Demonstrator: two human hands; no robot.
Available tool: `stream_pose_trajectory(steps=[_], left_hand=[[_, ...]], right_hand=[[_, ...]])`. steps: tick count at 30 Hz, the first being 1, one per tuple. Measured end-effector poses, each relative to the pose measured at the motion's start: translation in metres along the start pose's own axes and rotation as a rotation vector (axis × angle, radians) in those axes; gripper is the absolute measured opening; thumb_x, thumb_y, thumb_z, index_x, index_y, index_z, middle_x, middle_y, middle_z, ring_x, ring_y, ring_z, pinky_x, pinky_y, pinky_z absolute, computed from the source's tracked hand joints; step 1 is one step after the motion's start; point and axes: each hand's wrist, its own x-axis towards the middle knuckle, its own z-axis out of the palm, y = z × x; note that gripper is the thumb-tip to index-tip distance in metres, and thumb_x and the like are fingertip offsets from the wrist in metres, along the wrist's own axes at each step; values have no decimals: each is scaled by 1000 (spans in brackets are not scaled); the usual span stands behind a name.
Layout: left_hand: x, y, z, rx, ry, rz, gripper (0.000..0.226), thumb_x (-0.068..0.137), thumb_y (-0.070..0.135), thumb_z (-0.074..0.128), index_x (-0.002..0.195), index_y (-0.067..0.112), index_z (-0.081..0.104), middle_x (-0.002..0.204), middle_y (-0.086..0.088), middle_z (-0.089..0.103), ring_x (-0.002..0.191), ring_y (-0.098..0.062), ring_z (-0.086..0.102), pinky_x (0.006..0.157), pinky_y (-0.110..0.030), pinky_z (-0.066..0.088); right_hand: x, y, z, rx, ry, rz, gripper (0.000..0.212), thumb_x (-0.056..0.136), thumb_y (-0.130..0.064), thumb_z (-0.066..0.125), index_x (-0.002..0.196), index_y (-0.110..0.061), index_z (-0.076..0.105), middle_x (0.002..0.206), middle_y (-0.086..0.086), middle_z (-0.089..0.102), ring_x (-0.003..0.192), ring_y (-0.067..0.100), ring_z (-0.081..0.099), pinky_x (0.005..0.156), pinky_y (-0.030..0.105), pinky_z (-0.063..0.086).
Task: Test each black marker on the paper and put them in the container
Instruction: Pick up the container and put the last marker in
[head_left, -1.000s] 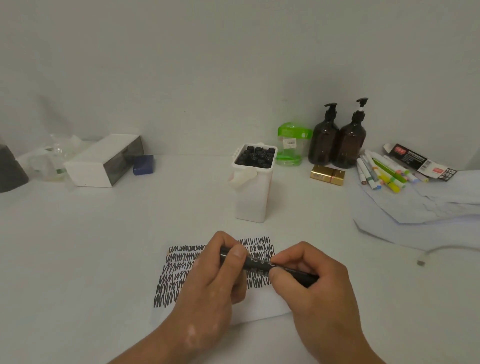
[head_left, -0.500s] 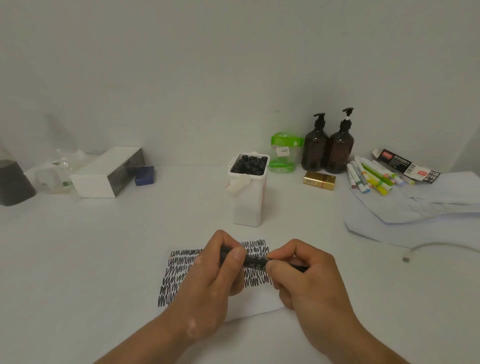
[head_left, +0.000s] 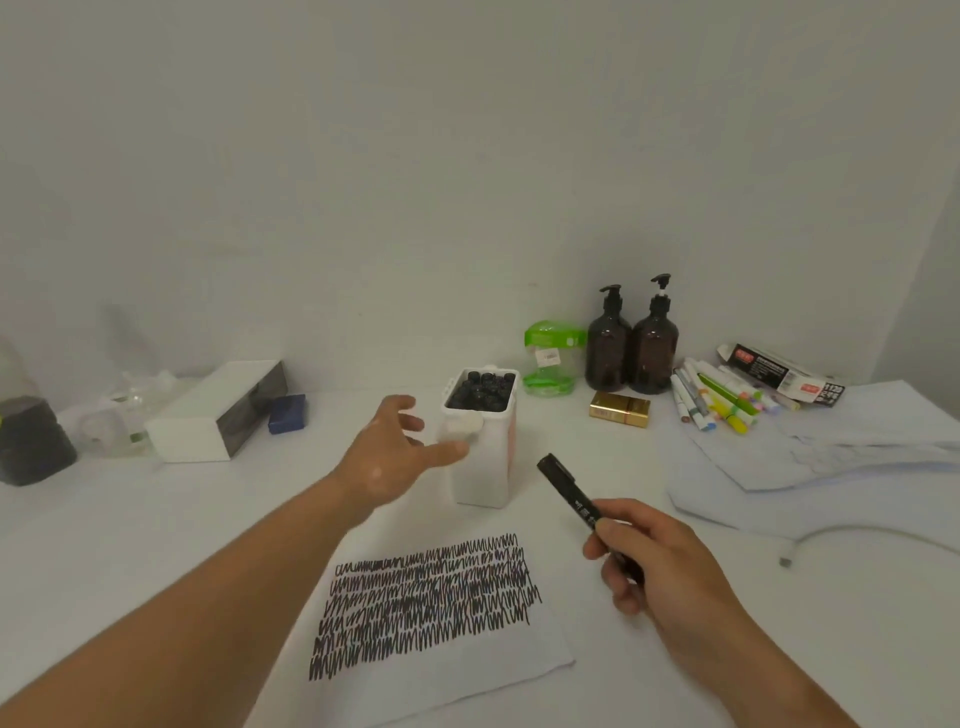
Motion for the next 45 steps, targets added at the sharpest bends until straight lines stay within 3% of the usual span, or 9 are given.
stream_pose_trajectory(steps=[5,10,14,18,22,30,36,41,45], left_hand=[[47,-12,11,-131,-292,-15,131,56,27,98,158,30,15,155,4,36,139,-22,40,112,-44,39],[59,-8,29,-279,-468,120,82,67,12,86,125,58,50,123,13,67,115,-11,65,89,-36,58],[64,-11,31,-271,-484,89,89,67,22,86,138,52,40,138,2,58,132,-28,54,110,-59,41],[63,-3,30,-202,-545,72,94,57,35,89,136,53,41,137,3,58,135,-31,50,111,-65,35],[53,-1,37,-229,-481,53,104,52,31,91,140,44,36,137,-1,58,130,-32,54,107,-66,40],[3,-14,39,-142,-191,321,114,51,21,95,143,42,31,123,16,60,115,-9,63,96,-38,57],[-42,-44,14,2,23,506,129,48,31,102,151,29,25,142,6,48,131,-13,52,102,-24,50],[-53,-52,7,-23,70,510,127,48,28,102,149,28,26,143,1,47,133,-17,51,104,-36,51],[-54,-54,7,13,47,514,129,47,28,102,150,26,23,144,1,44,133,-14,49,105,-37,51]], right_hand=[[7,13,4,30,33,24,23,100,-9,58,100,-22,78,79,11,74,51,16,49,42,28,38],[10,15,3,58,49,6,24,100,-9,58,97,-22,78,79,12,73,51,15,49,43,26,39],[12,11,1,81,98,18,22,101,-9,57,101,-20,76,79,12,75,52,15,51,46,28,42],[13,9,1,110,119,30,21,100,-4,54,102,-14,72,85,13,77,52,17,50,48,32,40],[12,9,1,132,124,36,21,97,1,52,98,-10,70,82,12,73,50,17,45,44,29,33],[5,9,5,122,91,-19,32,95,2,52,93,-17,78,75,11,61,51,17,40,45,30,32],[-6,4,17,-45,23,-157,30,98,-3,56,92,-25,76,71,8,64,58,16,50,53,25,42],[-14,-10,34,-122,14,-283,17,97,-9,63,103,-23,71,91,0,79,86,10,71,91,38,49],[-22,-33,46,-143,-4,-401,15,81,-30,69,93,-38,70,98,-6,78,91,12,73,72,30,58]])
